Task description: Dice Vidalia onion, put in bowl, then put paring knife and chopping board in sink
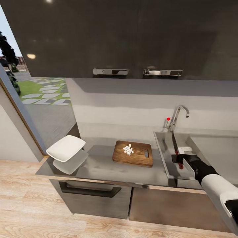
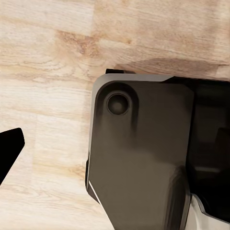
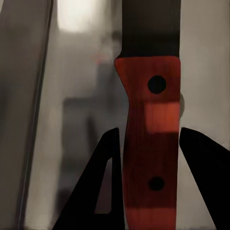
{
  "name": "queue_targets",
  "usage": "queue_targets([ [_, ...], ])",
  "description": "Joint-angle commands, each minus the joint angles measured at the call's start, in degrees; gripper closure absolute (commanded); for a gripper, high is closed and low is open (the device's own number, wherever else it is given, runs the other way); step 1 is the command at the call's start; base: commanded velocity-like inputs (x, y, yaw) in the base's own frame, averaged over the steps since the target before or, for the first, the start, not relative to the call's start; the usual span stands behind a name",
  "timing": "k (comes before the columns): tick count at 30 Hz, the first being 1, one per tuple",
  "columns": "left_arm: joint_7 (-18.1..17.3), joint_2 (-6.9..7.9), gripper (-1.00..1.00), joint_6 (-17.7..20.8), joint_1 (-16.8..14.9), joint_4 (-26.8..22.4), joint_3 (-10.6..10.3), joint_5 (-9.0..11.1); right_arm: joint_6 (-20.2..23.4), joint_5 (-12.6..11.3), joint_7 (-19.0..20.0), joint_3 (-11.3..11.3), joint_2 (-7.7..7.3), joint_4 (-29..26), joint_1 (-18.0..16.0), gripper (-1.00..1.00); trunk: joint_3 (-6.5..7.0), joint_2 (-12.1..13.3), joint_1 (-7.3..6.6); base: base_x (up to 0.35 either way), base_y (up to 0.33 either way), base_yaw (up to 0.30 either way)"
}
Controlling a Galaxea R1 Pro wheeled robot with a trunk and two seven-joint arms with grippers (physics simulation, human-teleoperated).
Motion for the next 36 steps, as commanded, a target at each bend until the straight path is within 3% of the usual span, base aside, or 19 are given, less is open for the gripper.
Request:
queue_targets([
  [1,0.0,-0.03,-1.0,-0.4,-0.1,0.2,-0.5,0.4,0.3,-0.6,-0.1,0.4,-0.02,0.2,0.0,1.0,-0.12,-0.1,0.03,0.0,0.0,0.0],
  [9,0.0,-0.1,-1.0,-0.4,-0.1,0.2,-0.5,0.4,0.3,-0.7,-0.1,0.4,0.13,1.2,0.0,1.0,-0.12,-0.1,0.03,0.0,-0.037,0.0],
  [19,0.0,-0.05,-1.0,-0.4,-0.1,0.2,-0.5,0.4,0.2,-0.7,0.2,0.4,0.24,5.0,0.0,1.0,-0.12,-0.1,0.03,0.0,-0.255,0.0],
  [36,0.0,-0.03,-1.0,-0.4,-0.1,0.3,-0.5,0.4,0.0,-0.8,0.2,0.4,1.27,6.3,0.0,1.0,-0.12,-0.1,0.03,0.069,-0.007,0.0],
])
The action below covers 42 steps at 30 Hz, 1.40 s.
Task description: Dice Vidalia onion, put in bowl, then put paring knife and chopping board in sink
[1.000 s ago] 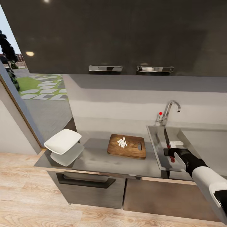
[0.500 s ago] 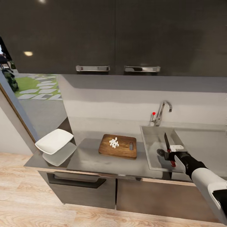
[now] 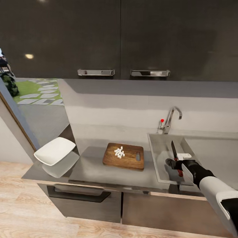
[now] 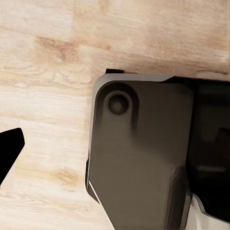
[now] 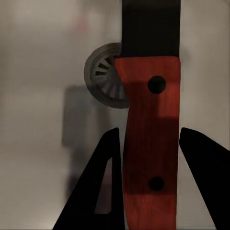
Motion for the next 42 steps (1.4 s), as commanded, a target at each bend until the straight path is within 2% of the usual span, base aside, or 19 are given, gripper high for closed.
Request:
queue_targets([
  [1,0.0,-0.03,-1.0,-0.4,-0.1,0.2,-0.5,0.4,0.3,-0.6,0.0,0.4,-0.07,-0.1,-0.1,1.0,-0.12,-0.1,0.05,0.177,0.0,0.0],
  [4,0.0,-0.03,-1.0,-0.4,-0.1,0.2,-0.5,0.4,0.3,-0.6,0.1,0.4,-0.02,-0.1,0.0,1.0,-0.12,-0.1,0.05,0.178,0.0,0.0],
  [19,0.0,-0.03,-1.0,-0.4,-0.1,0.2,-0.5,0.4,-0.2,-0.5,-0.2,0.4,2.74,3.3,-0.1,1.0,-0.12,-0.1,0.05,0.04,0.0,0.0],
  [26,0.0,-0.03,-1.0,-0.4,-0.1,0.2,-0.5,0.4,-0.2,-0.5,-0.2,0.4,3.09,3.5,0.0,1.0,-0.12,-0.1,0.05,0.063,0.0,0.0],
  [34,0.0,-0.03,-1.0,-0.4,-0.1,0.2,-0.5,0.4,-2.2,-0.6,0.0,0.4,3.45,8.0,0.0,1.0,-0.12,-0.1,0.05,0.062,0.0,0.0],
  [42,0.1,-0.01,-1.0,-0.4,-0.1,0.1,-0.4,0.4,-2.1,-0.6,-0.3,0.3,3.25,8.1,0.0,1.0,-0.12,-0.1,0.05,0.0,0.0,0.0],
])
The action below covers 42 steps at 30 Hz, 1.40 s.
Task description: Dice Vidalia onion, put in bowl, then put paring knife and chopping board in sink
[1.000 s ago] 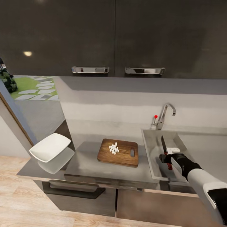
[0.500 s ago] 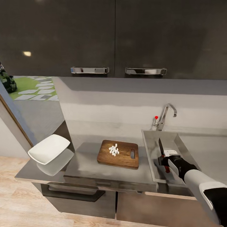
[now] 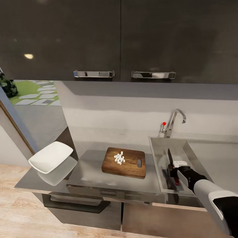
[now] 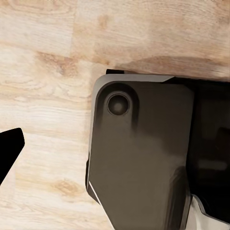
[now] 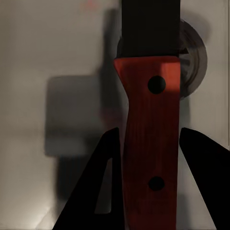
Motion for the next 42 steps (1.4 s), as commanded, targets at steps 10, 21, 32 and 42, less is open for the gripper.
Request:
queue_targets([
  [10,0.1,0.14,-1.0,-0.3,-0.1,0.2,-0.4,0.4,0.6,-0.5,0.1,0.4,-0.38,-0.2,0.0,1.0,-0.3,-0.5,0.25,0.0,0.0,0.0],
  [21,0.0,0.14,-1.0,-0.3,-0.1,0.3,-0.4,0.4,0.5,-0.5,0.1,0.5,-0.36,-0.1,0.0,1.0,-2.27,-4.9,2.67,0.0,0.0,0.0],
  [32,0.0,0.14,-1.0,-0.3,-0.1,0.3,-0.4,0.4,0.5,-0.5,0.1,0.4,-0.47,-0.1,0.0,1.0,-4.25,-9.3,5.09,0.0,0.0,0.0],
  [42,0.0,0.18,-1.0,-0.3,-0.1,0.3,-0.4,0.4,0.9,-0.6,0.0,0.4,-0.36,-0.3,0.0,1.0,-5.2,-10.9,5.96,0.0,0.0,0.0],
])
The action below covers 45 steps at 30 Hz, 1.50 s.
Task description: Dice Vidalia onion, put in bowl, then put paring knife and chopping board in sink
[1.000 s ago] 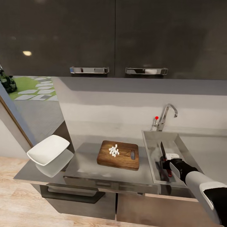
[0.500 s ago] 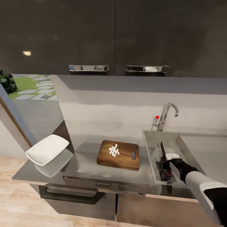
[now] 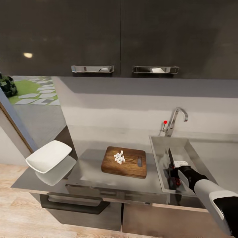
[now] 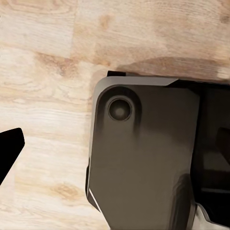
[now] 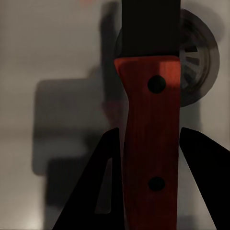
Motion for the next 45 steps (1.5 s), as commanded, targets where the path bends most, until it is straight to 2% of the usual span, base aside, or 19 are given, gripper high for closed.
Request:
queue_targets([
  [1,0.0,0.0,-1.0,-0.4,-0.1,0.2,-0.5,0.4,0.3,-0.6,0.1,0.4,-0.07,-0.1,0.0,1.0,-0.19,-0.1,0.02,0.0,0.0,0.0],
  [28,0.0,0.11,-1.0,-0.4,-0.1,0.2,-0.5,0.4,1.2,-0.7,0.1,0.3,0.18,-0.1,0.0,1.0,-2.4,-0.1,0.02,0.0,0.0,0.0],
  [29,0.0,0.11,-1.0,-0.4,-0.1,0.2,-0.5,0.4,1.9,-0.7,0.1,0.3,0.14,-0.1,0.0,-1.0,-2.4,-0.1,0.02,0.0,0.0,0.0],
  [45,0.0,0.11,-1.0,-0.4,-0.1,0.2,-0.5,0.4,2.9,-0.9,0.1,0.3,0.1,-0.3,0.0,-1.0,-2.41,-0.1,0.02,0.0,0.0,0.0],
])
